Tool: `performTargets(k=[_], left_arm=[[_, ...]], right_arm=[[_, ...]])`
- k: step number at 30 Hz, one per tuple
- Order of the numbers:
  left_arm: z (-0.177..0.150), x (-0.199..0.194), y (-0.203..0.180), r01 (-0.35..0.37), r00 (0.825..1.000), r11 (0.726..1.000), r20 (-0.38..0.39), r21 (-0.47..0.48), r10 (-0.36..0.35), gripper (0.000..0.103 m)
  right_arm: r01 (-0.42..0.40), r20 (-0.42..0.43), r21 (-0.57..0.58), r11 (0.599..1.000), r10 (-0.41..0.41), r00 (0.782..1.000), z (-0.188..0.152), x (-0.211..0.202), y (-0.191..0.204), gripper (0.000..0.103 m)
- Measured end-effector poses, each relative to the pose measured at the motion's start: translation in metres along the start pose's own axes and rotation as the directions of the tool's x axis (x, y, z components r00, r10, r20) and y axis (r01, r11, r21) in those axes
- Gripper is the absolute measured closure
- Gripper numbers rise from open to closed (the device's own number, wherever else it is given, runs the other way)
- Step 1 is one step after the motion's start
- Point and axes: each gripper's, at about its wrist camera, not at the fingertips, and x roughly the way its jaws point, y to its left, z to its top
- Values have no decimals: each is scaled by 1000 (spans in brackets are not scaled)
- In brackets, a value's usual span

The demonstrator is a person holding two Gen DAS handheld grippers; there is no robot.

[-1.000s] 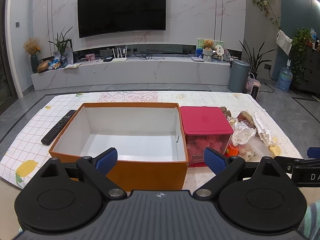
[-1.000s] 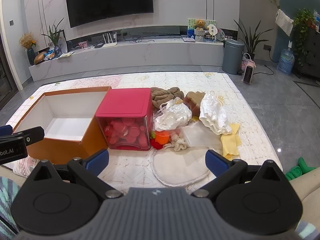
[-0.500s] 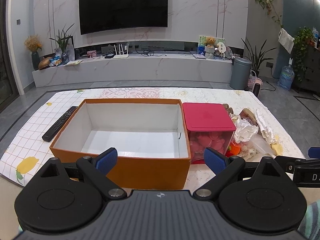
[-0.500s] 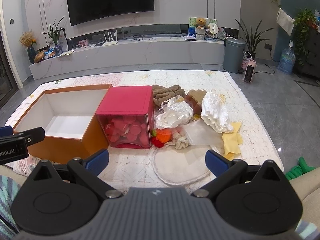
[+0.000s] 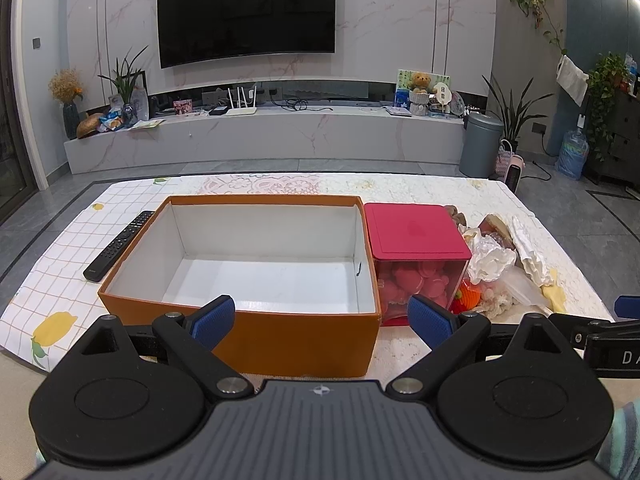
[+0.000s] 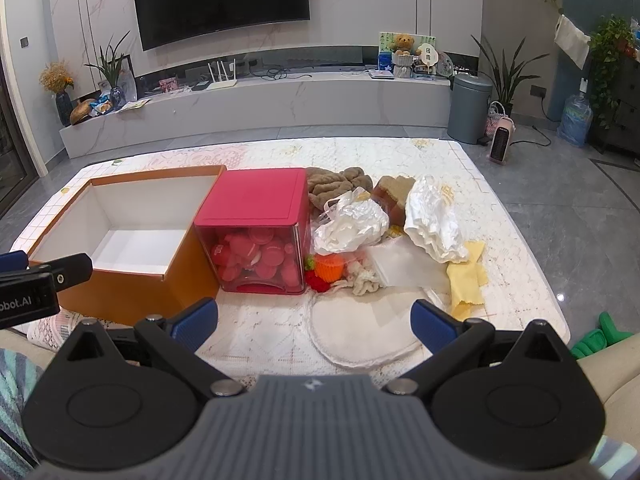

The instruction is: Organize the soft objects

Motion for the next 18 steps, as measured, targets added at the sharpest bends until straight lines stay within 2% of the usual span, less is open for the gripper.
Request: performTargets(k=[14, 18], left_arm=[[-4, 5, -6, 46, 999, 999, -9, -13, -46, 0], [-3, 8, -13, 60, 998, 998, -8, 13, -59, 0]], right_arm=[[15, 18, 2, 1000, -15, 1000, -5, 2, -3, 3], [24, 27, -3, 1000, -24, 999, -11, 6, -7, 3]])
